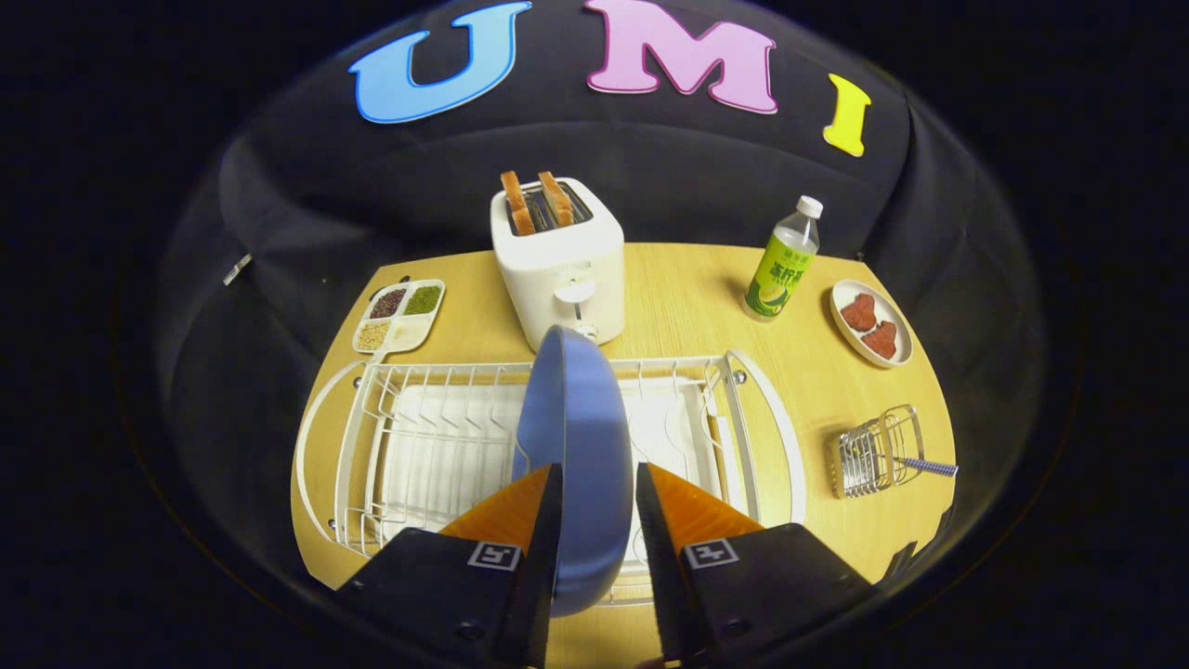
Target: Take the plate from the dish rack, then take the spoon from the basket and place it into the plate.
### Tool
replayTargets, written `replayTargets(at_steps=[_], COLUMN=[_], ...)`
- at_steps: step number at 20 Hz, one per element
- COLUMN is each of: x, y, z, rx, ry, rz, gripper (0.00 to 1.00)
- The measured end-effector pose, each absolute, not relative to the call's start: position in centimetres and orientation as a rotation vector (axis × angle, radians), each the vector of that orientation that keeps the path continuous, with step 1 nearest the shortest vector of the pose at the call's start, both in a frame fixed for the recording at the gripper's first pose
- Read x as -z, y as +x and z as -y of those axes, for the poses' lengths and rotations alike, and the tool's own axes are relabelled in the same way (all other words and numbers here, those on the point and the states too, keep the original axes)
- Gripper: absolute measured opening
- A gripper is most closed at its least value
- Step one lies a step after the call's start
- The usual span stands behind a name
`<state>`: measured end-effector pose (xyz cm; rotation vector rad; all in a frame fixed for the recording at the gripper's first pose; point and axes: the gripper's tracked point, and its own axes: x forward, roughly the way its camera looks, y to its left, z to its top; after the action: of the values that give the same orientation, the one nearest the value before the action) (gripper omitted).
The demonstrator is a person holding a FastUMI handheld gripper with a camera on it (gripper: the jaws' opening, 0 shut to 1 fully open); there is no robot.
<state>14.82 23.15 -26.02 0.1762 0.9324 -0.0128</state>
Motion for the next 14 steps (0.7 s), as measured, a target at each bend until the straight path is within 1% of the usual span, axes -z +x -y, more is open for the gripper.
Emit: replayTargets(at_steps=[1,2,4,14], x=[26.8,26.9,26.6,24.5], y=[14.5,14.5,14.8,15.3], z=[-23.1,-22.7,-22.8,-22.0], rx=[0.034,0.064,0.084,0.142], ry=[0.174,0.164,0.144,0.102], rz=[-0.958,-0.962,-0.956,-0.941], gripper=[0.45,0.38,0.34,0.30])
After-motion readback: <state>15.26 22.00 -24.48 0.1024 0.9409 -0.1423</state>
